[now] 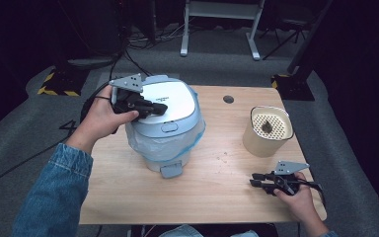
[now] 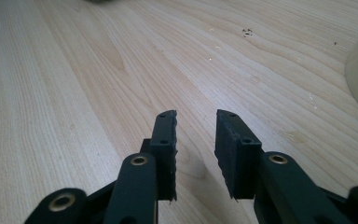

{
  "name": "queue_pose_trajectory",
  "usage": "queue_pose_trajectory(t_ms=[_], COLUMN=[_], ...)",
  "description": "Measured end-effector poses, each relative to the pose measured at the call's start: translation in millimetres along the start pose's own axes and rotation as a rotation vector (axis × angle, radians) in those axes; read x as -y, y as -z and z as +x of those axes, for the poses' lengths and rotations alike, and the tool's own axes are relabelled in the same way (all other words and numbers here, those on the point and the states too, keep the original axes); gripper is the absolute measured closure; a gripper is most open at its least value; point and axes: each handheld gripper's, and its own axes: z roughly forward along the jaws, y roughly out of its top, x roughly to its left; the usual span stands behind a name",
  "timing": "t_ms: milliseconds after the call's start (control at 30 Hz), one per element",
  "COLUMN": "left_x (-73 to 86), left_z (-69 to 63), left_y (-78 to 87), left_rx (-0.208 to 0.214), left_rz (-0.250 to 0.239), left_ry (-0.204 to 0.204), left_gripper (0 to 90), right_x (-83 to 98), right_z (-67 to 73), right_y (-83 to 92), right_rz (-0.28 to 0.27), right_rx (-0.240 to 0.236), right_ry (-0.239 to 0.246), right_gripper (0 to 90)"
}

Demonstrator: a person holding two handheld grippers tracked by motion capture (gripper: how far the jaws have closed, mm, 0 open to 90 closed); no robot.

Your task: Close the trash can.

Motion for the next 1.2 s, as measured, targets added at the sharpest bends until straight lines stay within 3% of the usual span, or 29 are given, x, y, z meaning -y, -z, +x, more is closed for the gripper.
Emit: queue_pose_trajectory(t_ms=[267, 567, 800, 833, 900, 967, 1067, 1200], left_x=[1.9, 0.1, 0.5, 0.1, 0.1, 1.1, 2.5, 6.6], left_z=[-1.8, -8.3, -10.8, -11.3, -13.1, -15.3, -20.5, -32.2], left_y=[-2.3, -5.1, -5.3, -5.1, -4.8, -1.5, 6.5, 24.4], left_rx=[-0.026, -0.083, -0.109, -0.129, -0.165, -0.154, -0.168, -0.221], left_rz=[-0.018, 0.029, 0.017, 0.017, 0.005, -0.021, -0.078, -0.101], left_ry=[0.008, -0.026, -0.048, -0.055, -0.025, -0.009, 0.016, 0.019], left_gripper=[90.0, 90.0, 90.0, 87.4, 60.4, 55.8, 43.5, 40.4], right_x=[-0.2, -0.6, -0.7, -0.9, -2.0, -3.1, -4.5, -8.2], right_z=[0.2, 0.3, -0.1, -0.7, -1.8, -3.4, -6.5, -10.9], right_y=[0.5, 1.9, 2.1, 1.9, 2.1, 2.4, 4.4, 9.6], right_rz=[0.001, -0.004, -0.003, -0.004, -0.015, -0.024, -0.028, -0.065], right_rx=[-0.004, 0.0, 0.0, 0.004, 0.005, 0.017, 0.041, 0.089], right_ry=[-0.001, 0.003, 0.002, 0.0, -0.005, -0.005, -0.01, -0.041], right_gripper=[68.6, 67.8, 65.7, 64.6, 61.9, 57.8, 51.5, 39.2])
